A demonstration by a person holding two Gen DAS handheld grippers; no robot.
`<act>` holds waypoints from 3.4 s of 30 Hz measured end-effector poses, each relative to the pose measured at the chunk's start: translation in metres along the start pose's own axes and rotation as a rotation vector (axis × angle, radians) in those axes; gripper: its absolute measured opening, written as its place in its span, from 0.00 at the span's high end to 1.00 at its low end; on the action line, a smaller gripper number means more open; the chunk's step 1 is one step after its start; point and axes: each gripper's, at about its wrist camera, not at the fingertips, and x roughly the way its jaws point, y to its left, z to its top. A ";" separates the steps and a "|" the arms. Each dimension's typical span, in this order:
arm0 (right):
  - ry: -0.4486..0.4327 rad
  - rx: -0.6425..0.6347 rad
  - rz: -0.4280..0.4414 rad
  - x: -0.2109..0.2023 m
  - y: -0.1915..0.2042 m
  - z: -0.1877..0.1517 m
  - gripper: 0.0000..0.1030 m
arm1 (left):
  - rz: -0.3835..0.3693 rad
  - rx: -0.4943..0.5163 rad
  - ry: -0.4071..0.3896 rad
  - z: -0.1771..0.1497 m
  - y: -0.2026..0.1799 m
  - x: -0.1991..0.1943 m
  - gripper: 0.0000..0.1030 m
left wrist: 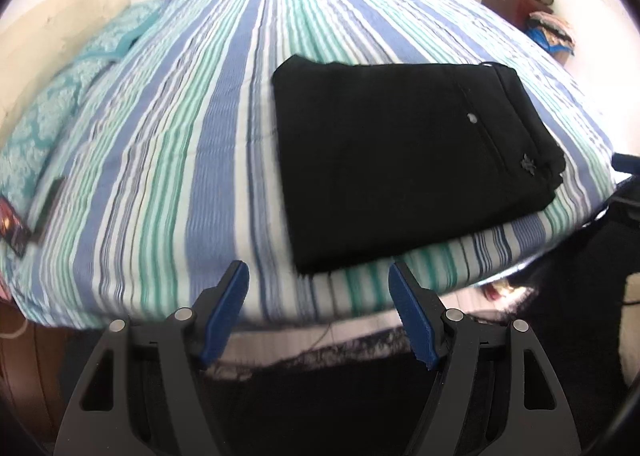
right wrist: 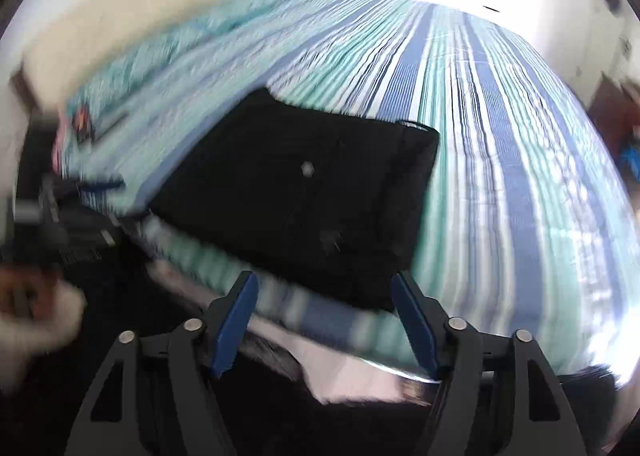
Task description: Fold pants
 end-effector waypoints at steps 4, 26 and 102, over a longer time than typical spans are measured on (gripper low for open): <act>0.023 -0.047 -0.075 -0.021 -0.016 -0.017 0.24 | -0.021 -0.071 -0.031 -0.001 0.017 -0.014 0.28; -0.013 0.066 0.177 0.072 -0.002 0.007 0.32 | -0.037 -0.074 -0.052 0.026 -0.006 0.036 0.28; -0.215 0.249 -0.163 -0.050 -0.015 0.042 0.00 | 0.293 -0.214 -0.206 0.079 -0.006 -0.087 0.24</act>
